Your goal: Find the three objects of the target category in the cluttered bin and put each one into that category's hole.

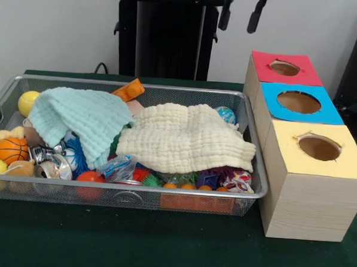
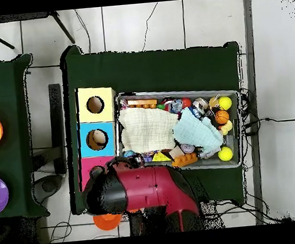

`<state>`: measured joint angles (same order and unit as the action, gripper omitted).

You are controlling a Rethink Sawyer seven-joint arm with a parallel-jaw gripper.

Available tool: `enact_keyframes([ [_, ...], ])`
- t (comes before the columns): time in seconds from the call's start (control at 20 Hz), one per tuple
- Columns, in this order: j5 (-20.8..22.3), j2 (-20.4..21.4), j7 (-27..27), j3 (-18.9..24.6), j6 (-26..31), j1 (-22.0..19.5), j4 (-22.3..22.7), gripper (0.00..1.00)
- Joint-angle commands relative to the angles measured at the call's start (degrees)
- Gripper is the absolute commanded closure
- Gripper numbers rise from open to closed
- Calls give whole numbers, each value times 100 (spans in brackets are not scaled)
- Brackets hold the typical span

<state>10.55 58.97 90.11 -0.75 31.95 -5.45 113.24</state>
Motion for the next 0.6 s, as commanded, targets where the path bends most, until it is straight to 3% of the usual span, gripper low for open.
enact_keyframes([
  [0.05,537,-845,-203,550,-400,-473,-783,0],
  [0.6,951,-1598,-414,1118,-985,-1082,-1283,0],
])
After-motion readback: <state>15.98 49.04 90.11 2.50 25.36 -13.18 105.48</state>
